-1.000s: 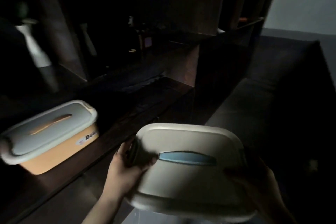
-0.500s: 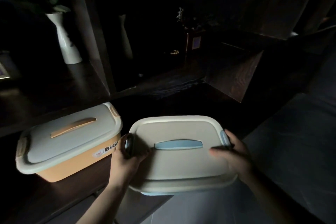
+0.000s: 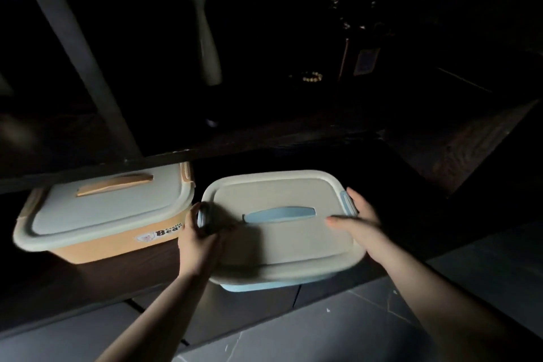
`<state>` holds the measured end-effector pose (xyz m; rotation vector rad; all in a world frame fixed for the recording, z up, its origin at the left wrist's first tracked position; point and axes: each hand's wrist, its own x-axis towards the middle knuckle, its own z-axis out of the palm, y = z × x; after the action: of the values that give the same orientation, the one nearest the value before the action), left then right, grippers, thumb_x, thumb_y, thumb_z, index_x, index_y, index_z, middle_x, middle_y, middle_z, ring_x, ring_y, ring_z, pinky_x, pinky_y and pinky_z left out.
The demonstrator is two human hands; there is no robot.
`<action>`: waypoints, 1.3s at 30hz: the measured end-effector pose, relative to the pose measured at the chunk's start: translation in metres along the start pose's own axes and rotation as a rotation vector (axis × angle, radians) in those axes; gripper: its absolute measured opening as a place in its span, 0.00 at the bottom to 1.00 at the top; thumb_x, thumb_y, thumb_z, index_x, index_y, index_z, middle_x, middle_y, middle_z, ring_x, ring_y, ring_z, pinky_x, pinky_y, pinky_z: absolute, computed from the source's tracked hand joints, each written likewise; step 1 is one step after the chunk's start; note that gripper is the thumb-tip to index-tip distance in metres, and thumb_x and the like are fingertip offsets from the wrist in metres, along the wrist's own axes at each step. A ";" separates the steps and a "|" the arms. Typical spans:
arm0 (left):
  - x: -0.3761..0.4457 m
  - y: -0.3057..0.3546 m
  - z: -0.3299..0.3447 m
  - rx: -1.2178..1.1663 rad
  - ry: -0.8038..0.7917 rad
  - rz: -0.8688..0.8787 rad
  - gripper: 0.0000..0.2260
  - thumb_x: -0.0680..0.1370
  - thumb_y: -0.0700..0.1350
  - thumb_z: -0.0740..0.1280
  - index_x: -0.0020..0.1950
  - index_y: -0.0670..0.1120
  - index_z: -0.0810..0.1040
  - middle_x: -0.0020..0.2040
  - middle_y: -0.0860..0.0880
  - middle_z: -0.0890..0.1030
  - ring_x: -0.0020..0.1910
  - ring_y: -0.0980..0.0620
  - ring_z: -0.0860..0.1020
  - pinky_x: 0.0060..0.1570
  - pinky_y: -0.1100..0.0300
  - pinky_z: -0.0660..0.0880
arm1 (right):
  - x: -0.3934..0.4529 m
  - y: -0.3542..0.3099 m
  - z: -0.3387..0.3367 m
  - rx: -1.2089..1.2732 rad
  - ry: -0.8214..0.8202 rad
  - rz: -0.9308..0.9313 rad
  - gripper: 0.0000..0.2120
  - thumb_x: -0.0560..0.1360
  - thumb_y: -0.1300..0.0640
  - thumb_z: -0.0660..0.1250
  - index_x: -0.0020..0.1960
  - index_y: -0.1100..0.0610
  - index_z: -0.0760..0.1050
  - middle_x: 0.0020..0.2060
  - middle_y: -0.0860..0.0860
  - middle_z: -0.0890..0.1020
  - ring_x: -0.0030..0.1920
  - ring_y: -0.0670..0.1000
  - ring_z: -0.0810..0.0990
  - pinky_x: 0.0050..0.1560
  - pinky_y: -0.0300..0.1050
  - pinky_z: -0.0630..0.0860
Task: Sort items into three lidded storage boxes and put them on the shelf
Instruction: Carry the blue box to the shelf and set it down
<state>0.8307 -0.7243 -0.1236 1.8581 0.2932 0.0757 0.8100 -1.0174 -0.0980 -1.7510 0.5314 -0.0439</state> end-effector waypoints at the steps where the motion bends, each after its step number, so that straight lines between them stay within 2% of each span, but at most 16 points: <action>1: -0.002 0.003 0.004 0.055 0.039 -0.019 0.33 0.65 0.41 0.77 0.68 0.51 0.70 0.60 0.42 0.76 0.61 0.40 0.72 0.63 0.45 0.70 | 0.007 -0.004 0.002 -0.018 -0.016 -0.024 0.40 0.66 0.70 0.75 0.74 0.57 0.63 0.68 0.55 0.72 0.63 0.53 0.73 0.64 0.47 0.71; 2: -0.005 0.008 0.009 0.141 0.090 -0.010 0.33 0.66 0.44 0.77 0.69 0.51 0.69 0.62 0.41 0.74 0.62 0.39 0.70 0.63 0.45 0.68 | 0.013 -0.008 0.005 -0.068 -0.009 -0.066 0.36 0.68 0.69 0.73 0.73 0.58 0.64 0.66 0.57 0.73 0.62 0.54 0.74 0.62 0.44 0.71; 4: -0.017 0.015 0.015 0.367 0.194 0.151 0.34 0.69 0.48 0.76 0.72 0.48 0.67 0.66 0.40 0.71 0.63 0.38 0.68 0.62 0.45 0.67 | 0.013 -0.009 0.013 -0.301 0.046 -0.236 0.28 0.72 0.65 0.71 0.70 0.58 0.69 0.62 0.60 0.76 0.61 0.58 0.75 0.61 0.42 0.69; 6: -0.037 0.018 0.022 0.564 0.251 0.388 0.28 0.74 0.51 0.70 0.72 0.48 0.67 0.69 0.44 0.70 0.64 0.41 0.69 0.61 0.46 0.67 | -0.001 0.003 0.021 -0.556 -0.003 -0.517 0.21 0.74 0.59 0.69 0.67 0.55 0.73 0.65 0.58 0.74 0.67 0.58 0.71 0.68 0.50 0.65; 7: -0.049 0.017 0.026 0.606 0.239 0.477 0.25 0.76 0.52 0.66 0.71 0.50 0.68 0.69 0.47 0.70 0.65 0.44 0.69 0.63 0.47 0.66 | -0.009 0.012 0.022 -0.651 -0.043 -0.642 0.20 0.75 0.52 0.67 0.66 0.53 0.74 0.68 0.54 0.72 0.70 0.56 0.68 0.69 0.54 0.64; 9: -0.071 0.008 0.036 0.676 0.173 0.573 0.21 0.78 0.54 0.58 0.70 0.51 0.70 0.69 0.50 0.71 0.68 0.48 0.68 0.68 0.49 0.61 | -0.021 0.029 0.019 -0.827 -0.090 -0.762 0.25 0.75 0.38 0.59 0.68 0.47 0.72 0.72 0.50 0.67 0.73 0.52 0.62 0.71 0.56 0.61; 12: -0.086 -0.006 0.046 0.747 0.118 0.539 0.21 0.79 0.56 0.53 0.69 0.52 0.73 0.69 0.54 0.72 0.70 0.50 0.68 0.70 0.49 0.59 | -0.024 0.039 0.011 -0.990 -0.107 -0.822 0.31 0.74 0.32 0.51 0.72 0.45 0.66 0.75 0.51 0.62 0.76 0.53 0.57 0.71 0.57 0.57; 14: -0.081 -0.006 0.049 0.769 0.108 0.502 0.22 0.79 0.59 0.53 0.69 0.54 0.72 0.70 0.56 0.71 0.71 0.51 0.66 0.71 0.49 0.58 | -0.019 0.035 0.011 -1.014 -0.135 -0.825 0.33 0.73 0.31 0.51 0.73 0.45 0.65 0.75 0.52 0.62 0.76 0.54 0.57 0.71 0.57 0.54; 18: -0.054 0.001 0.053 0.833 0.069 0.484 0.25 0.78 0.65 0.50 0.72 0.57 0.67 0.73 0.58 0.66 0.74 0.54 0.59 0.74 0.53 0.51 | 0.002 0.020 0.018 -1.068 -0.173 -0.782 0.38 0.69 0.28 0.47 0.75 0.42 0.59 0.77 0.51 0.56 0.77 0.52 0.51 0.72 0.53 0.44; 21: -0.030 0.006 0.059 0.879 0.060 0.488 0.27 0.77 0.66 0.49 0.73 0.57 0.65 0.74 0.57 0.65 0.75 0.53 0.57 0.74 0.51 0.51 | 0.024 0.010 0.026 -1.099 -0.192 -0.745 0.39 0.67 0.26 0.42 0.76 0.39 0.53 0.78 0.48 0.51 0.77 0.49 0.45 0.72 0.50 0.40; 26: 0.003 0.009 0.066 0.922 0.060 0.491 0.29 0.76 0.68 0.47 0.73 0.57 0.63 0.74 0.56 0.64 0.75 0.53 0.55 0.75 0.52 0.47 | 0.056 -0.002 0.036 -1.089 -0.201 -0.717 0.38 0.69 0.26 0.48 0.75 0.39 0.54 0.78 0.47 0.51 0.77 0.48 0.45 0.73 0.52 0.40; 29: 0.025 0.013 0.068 0.943 0.046 0.494 0.30 0.76 0.69 0.46 0.73 0.56 0.63 0.74 0.54 0.65 0.74 0.51 0.56 0.74 0.50 0.50 | 0.076 -0.009 0.043 -1.093 -0.228 -0.686 0.36 0.71 0.27 0.52 0.75 0.38 0.52 0.78 0.45 0.49 0.77 0.47 0.43 0.73 0.54 0.36; 35: 0.047 0.015 0.073 0.979 0.033 0.482 0.32 0.75 0.70 0.44 0.73 0.56 0.63 0.74 0.54 0.65 0.74 0.50 0.57 0.74 0.51 0.52 | 0.101 -0.018 0.051 -1.067 -0.319 -0.597 0.36 0.71 0.28 0.55 0.75 0.36 0.50 0.78 0.44 0.45 0.76 0.46 0.39 0.71 0.57 0.31; 39: 0.048 0.019 0.075 0.957 0.008 0.441 0.30 0.76 0.68 0.49 0.74 0.56 0.61 0.76 0.55 0.61 0.75 0.52 0.53 0.74 0.53 0.47 | 0.100 -0.021 0.055 -1.060 -0.311 -0.577 0.36 0.72 0.29 0.55 0.76 0.38 0.49 0.77 0.44 0.43 0.76 0.46 0.38 0.72 0.58 0.31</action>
<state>0.8952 -0.7878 -0.1326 2.8499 -0.1217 0.2828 0.9237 -1.0008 -0.1174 -2.8294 -0.2799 0.1287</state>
